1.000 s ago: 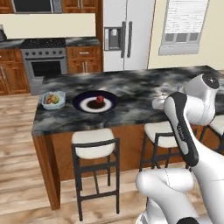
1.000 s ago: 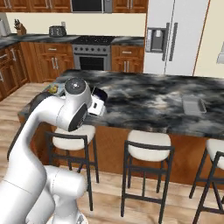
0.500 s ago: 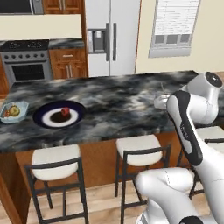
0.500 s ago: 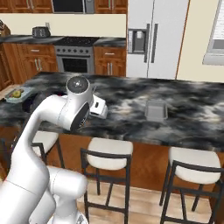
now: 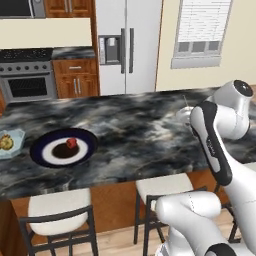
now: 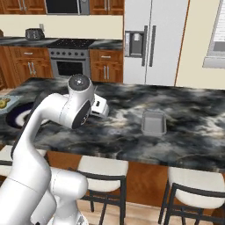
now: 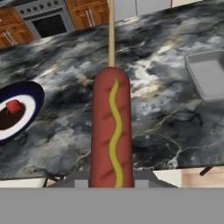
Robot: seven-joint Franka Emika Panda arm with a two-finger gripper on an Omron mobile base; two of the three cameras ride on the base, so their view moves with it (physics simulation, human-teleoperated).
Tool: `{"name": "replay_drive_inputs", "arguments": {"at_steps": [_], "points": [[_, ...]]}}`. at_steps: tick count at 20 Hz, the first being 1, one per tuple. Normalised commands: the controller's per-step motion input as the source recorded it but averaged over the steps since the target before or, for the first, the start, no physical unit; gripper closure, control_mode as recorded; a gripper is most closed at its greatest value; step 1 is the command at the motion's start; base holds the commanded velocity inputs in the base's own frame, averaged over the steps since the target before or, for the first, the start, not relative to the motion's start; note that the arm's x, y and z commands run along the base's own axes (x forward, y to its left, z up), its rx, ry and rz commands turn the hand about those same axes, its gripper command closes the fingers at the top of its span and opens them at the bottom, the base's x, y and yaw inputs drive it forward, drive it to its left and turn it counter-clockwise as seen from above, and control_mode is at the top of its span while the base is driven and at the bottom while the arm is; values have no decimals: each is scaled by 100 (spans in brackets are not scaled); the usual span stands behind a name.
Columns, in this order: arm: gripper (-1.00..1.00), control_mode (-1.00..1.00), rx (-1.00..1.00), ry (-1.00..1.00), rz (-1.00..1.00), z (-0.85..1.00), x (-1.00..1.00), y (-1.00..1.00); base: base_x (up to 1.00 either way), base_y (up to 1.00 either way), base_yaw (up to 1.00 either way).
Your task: Place one cooked food and one vegetable from the large plate to each tupperware container.
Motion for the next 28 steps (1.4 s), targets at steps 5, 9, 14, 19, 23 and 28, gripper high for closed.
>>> {"name": "replay_drive_inputs", "arguments": {"at_steps": [5, 9, 14, 19, 23, 28], "points": [[100, 100, 0, 0, 0, 0, 0, 0, 5, 38, 1], [100, 100, 0, 0, 0, 0, 0, 0, 54, 7, 0], [100, 100, 0, 0, 0, 0, 0, 0, 12, 33, 0], [100, 100, 0, 0, 0, 0, 0, 0, 15, 36, -3], [100, 100, 0, 0, 0, 0, 0, 0, 100, -22, 0], [100, 100, 0, 0, 0, 0, 0, 0, 100, -13, 0]]}}
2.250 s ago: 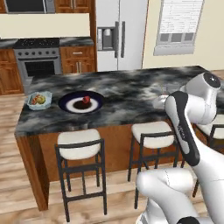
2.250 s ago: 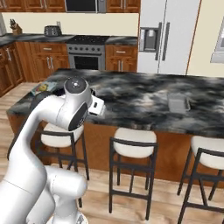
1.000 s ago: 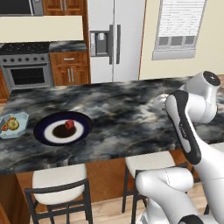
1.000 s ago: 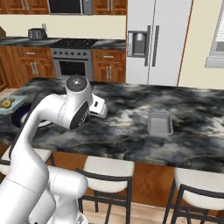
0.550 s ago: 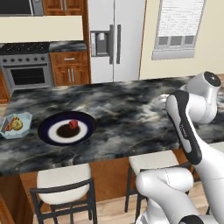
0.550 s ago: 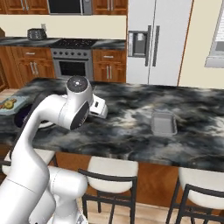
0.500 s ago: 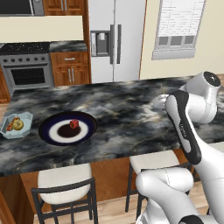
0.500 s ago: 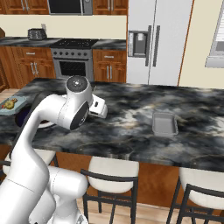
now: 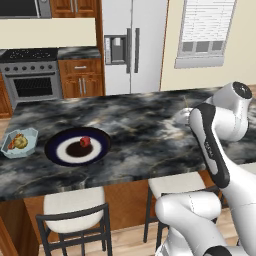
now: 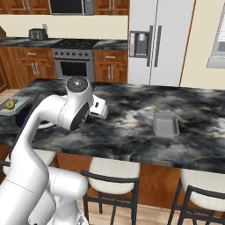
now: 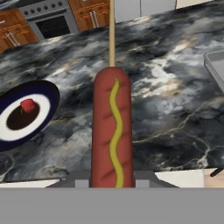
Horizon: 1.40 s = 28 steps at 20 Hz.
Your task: Place one cooked food and one vegetable from the large plate to each tupperware container.
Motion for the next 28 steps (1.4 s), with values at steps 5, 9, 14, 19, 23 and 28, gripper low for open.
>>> {"name": "replay_drive_inputs", "arguments": {"at_steps": [5, 9, 14, 19, 23, 28], "points": [[100, -100, 0, 26, 0, -5, 98, -59, 0, 0, 0], [100, -100, 0, 41, 0, -4, 75, -100, 0, 0, 0], [100, -100, -1, 32, 10, -38, 45, -100, 0, 0, 0], [100, -100, -7, 0, 22, -82, 27, -86, 0, 0, 0], [100, -100, -12, -16, 16, -57, 18, -70, 0, 0, 0], [100, -100, -13, -3, 1, -21, 49, -45, 0, 0, 0]]}}
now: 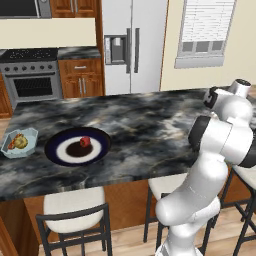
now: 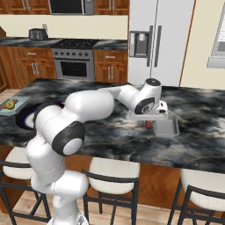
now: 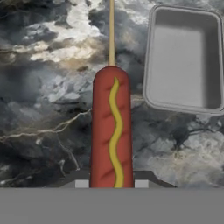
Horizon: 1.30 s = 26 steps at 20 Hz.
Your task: Place one cooked food and one vegetable from the large plate to each tupperware container.
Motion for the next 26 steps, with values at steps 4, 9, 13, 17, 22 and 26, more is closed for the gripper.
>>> {"name": "replay_drive_inputs", "arguments": {"at_steps": [4, 9, 13, 17, 22, 26], "points": [[100, -100, -3, 1, -10, -2, 82, 0, 0, 0, 0], [100, -100, 0, 3, -1, -31, 52, -15, 0, 0, 0], [100, -100, 0, 0, 0, -33, 35, -41, 0, 0, 0], [100, -100, 0, 0, 0, -35, 42, -30, 0, 0, 0], [100, -100, 0, 0, 0, -43, 53, -8, 0, 0, 0], [100, -100, 0, 0, 0, -40, 26, -14, 0, 0, 0]]}}
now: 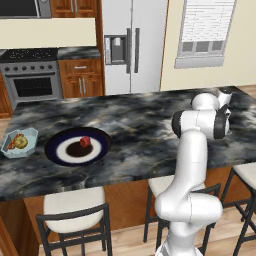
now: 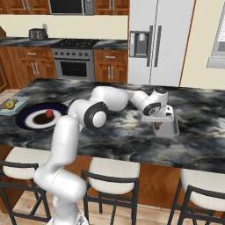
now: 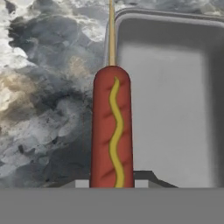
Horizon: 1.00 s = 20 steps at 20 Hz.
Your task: Place one cooked food and one vegetable from the large plate to each tupperware container.
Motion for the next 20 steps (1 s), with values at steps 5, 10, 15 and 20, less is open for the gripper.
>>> {"name": "replay_drive_inputs", "arguments": {"at_steps": [5, 10, 15, 20], "points": [[100, -100, 0, 0, 0, -42, 11, -7, 0, 0, 0], [100, -100, 1, 0, 0, -32, 19, -1, 0, 0, 0], [-100, -100, 1, 2, 0, -47, 24, 0, 0, 0, 0], [-100, -100, 0, 0, 0, -22, 34, 0, 0, 0, 0]]}}
